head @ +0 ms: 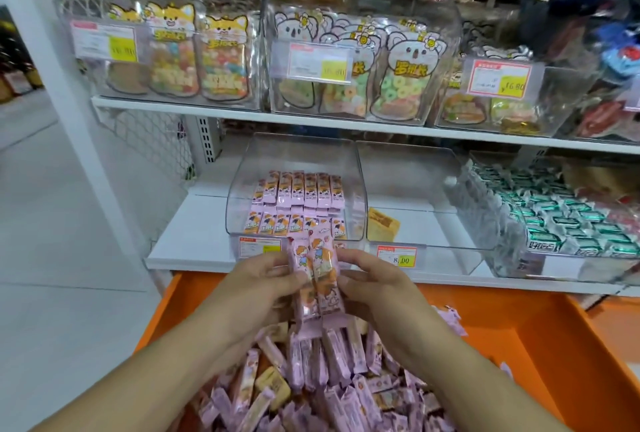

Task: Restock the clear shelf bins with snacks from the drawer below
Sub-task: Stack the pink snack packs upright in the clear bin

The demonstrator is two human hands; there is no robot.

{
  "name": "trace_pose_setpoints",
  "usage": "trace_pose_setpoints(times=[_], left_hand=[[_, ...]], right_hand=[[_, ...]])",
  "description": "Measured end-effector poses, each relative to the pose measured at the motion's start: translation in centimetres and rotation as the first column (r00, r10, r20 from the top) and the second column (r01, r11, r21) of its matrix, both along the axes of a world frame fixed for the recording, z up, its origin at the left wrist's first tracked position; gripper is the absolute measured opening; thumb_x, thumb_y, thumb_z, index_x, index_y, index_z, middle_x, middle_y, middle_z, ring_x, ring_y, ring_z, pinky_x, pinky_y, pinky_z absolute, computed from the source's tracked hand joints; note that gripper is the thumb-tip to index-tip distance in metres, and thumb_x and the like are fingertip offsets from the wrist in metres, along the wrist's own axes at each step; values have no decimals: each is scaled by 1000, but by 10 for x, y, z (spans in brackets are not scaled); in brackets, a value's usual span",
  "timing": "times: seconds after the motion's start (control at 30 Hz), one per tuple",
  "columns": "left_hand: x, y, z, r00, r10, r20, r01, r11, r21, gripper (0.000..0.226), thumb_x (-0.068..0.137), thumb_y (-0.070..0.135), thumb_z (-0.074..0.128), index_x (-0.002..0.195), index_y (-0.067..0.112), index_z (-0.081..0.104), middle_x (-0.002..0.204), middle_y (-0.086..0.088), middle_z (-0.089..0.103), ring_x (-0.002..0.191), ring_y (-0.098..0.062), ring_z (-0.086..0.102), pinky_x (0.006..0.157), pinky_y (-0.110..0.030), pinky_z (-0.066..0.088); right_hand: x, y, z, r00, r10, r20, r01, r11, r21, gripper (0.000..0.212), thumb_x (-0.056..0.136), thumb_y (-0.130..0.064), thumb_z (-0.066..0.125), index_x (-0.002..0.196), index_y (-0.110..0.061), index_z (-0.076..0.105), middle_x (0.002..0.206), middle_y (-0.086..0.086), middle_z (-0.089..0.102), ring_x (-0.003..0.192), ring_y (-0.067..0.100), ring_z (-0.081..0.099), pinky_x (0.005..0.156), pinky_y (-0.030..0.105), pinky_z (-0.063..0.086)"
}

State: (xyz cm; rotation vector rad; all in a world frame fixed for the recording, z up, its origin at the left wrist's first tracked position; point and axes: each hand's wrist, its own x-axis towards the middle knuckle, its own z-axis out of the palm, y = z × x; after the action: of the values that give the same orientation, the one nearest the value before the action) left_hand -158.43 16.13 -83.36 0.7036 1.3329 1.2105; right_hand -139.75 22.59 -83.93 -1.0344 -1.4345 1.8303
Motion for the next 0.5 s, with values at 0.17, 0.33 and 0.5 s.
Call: trace_pose_setpoints(times=[0.17,0.33,0.5], left_hand=[[2,9,0,999,13,32,-12,1000,-10,28,98,3,63,124,11,71,111,-13,78,102,-33,76,97,-48,57],[1,9,-2,998,-58,-39,57,998,-29,31,99,16,66,130,21,69,113,-7,79,103,-25,76,90,-41,58],[-3,3,1,940,-182,-288,188,982,-9,52,91,10,78,131,39,62,111,5,79,105,-14,75,99,-39,55]], right_hand=[[-7,-2,5,998,-32,-48,30,999,-24,17,100,-6,67,106,-16,80,99,15,70,89,17,75,63,28,62],[-4,2,0,984,-64,166,28,978,207,19,98,-20,72,107,-37,71,90,0,79,90,15,75,78,25,52],[-6,1,-6,975,-33,220,-18,974,225,47,96,-18,75,138,-31,58,98,5,77,76,10,72,66,29,55]])
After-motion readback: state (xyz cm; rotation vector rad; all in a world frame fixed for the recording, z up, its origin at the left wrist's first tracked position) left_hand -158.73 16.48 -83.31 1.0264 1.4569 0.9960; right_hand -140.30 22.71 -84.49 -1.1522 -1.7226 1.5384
